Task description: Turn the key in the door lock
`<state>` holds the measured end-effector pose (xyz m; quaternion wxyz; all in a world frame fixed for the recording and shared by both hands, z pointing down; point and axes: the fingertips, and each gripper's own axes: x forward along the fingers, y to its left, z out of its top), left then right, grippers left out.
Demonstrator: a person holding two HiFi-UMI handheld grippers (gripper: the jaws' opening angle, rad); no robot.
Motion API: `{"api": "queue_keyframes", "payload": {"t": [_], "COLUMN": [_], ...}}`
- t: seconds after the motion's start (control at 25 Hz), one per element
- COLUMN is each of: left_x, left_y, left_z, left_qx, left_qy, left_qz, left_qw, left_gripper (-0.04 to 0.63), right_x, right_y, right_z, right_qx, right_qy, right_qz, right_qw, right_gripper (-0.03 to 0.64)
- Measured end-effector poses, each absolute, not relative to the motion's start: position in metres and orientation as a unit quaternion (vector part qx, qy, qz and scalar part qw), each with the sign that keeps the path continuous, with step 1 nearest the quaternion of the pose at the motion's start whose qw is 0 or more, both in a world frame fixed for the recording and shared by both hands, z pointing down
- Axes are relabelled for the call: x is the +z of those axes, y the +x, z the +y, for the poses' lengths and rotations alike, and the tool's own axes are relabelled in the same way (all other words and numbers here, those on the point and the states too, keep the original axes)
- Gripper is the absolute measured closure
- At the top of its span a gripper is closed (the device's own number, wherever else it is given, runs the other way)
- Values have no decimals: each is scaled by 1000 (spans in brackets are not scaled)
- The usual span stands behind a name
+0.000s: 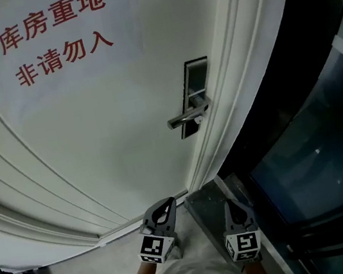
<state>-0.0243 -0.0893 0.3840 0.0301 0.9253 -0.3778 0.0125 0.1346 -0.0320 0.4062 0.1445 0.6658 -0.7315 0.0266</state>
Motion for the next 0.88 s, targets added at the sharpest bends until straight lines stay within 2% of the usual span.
{"api": "queue_keyframes", "payload": {"t": [0.2, 0.44, 0.68, 0.88], "left_x": [377, 377, 354, 342], "left_y": [-13, 4, 14, 16], "left_z": [-148, -183, -202, -217], "left_qx": [11, 50, 22, 24], "left_qy": [937, 952, 952, 939], "left_qz": [-348, -303, -307, -342], "left_qw": [30, -3, -2, -7], "left_gripper": [591, 591, 591, 591], "right_x": [388, 373, 343, 323], "right_y": [125, 111, 113, 109], "right_z": [-96, -154, -199, -229], "right_qx": [-64, -221, -316, -373], "right_qy": [653, 593, 540, 500], "right_qz": [-724, -687, -661, -652], "right_qw": [215, 357, 415, 431], "right_gripper": [615, 615, 615, 597]}}
